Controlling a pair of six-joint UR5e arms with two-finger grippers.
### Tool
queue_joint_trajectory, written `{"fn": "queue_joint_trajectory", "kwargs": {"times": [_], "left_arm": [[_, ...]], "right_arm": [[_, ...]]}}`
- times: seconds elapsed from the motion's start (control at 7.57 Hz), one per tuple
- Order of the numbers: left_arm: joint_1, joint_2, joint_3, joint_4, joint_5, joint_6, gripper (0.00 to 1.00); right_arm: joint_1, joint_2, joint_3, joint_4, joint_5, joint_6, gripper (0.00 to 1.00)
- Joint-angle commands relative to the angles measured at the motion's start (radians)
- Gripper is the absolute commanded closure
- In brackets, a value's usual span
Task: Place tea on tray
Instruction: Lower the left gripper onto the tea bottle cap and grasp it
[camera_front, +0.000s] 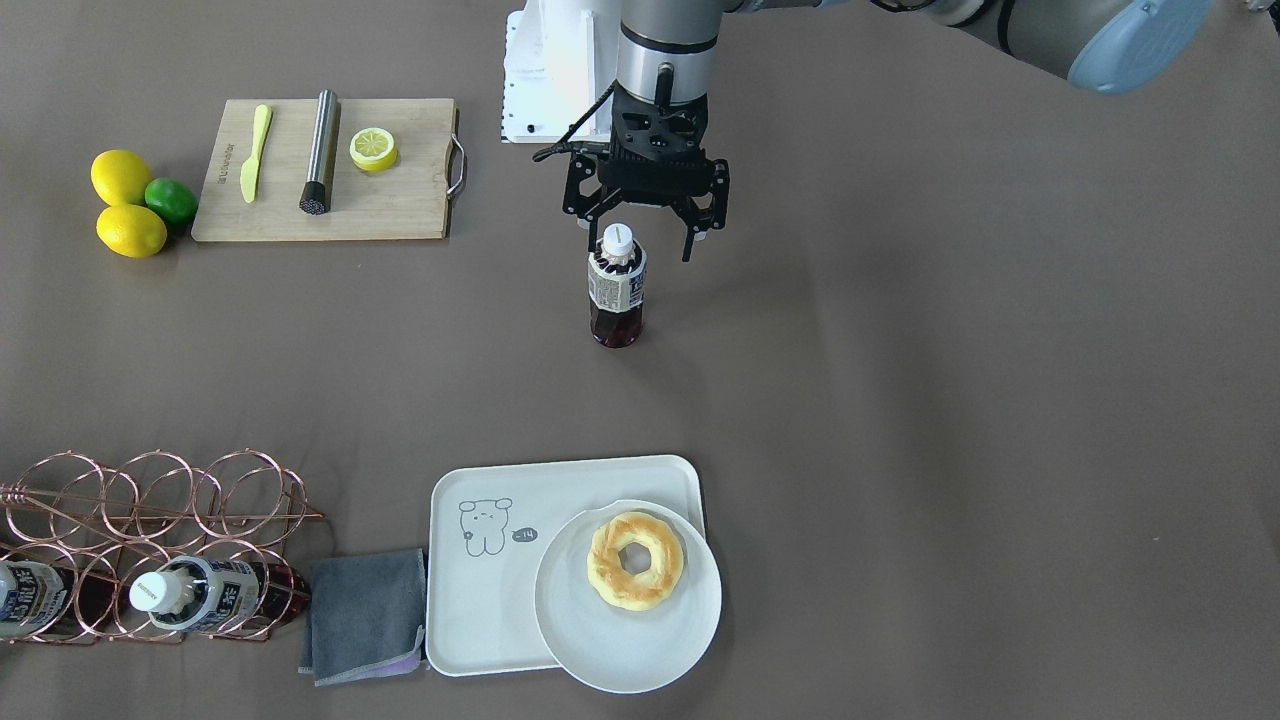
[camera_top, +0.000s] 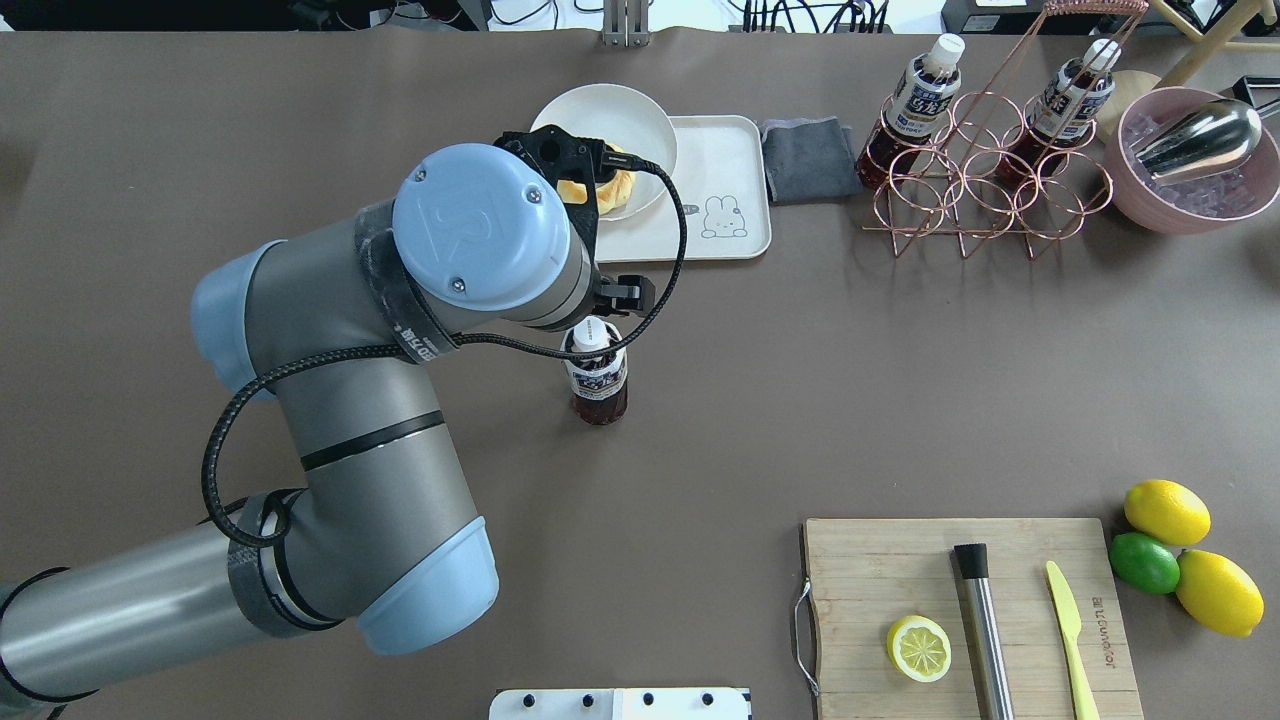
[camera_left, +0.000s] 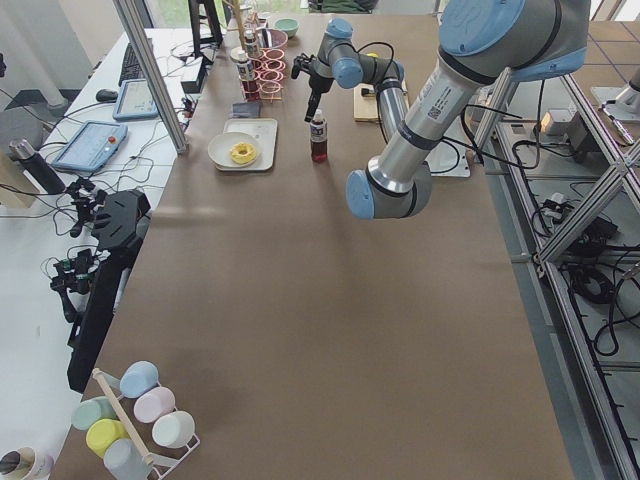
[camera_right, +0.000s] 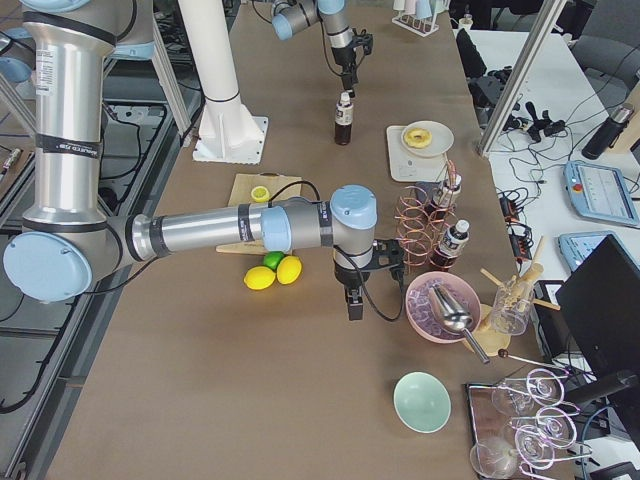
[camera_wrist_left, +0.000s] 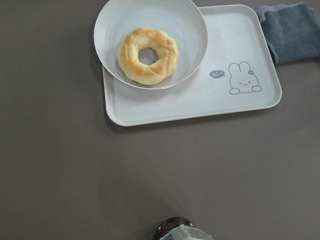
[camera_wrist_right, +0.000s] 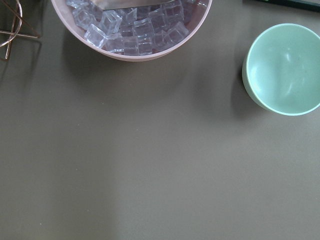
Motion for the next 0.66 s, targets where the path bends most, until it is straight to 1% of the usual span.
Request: {"fn": "queue_joint_trajectory", "kwargs": {"times": [0.0,0.26,0.53], "left_arm": [[0.037,-0.002,0.002,0.001,0.037,-0.002,0.02],[0.093,-0.005,0.002,0.001,0.144,-0.051,0.05],[0.094,-0.007,-0.003,0.001,0.145,-0.052,0.18]], "right_arm": [[0.001,0.005,-0.002,0.0,-0.001,-0.001,0.0],[0.001,0.005,-0.002,0.0,-0.001,-0.001,0.0],[0.001,0.007,-0.002,0.002,0.001,-0.001,0.0]]}}
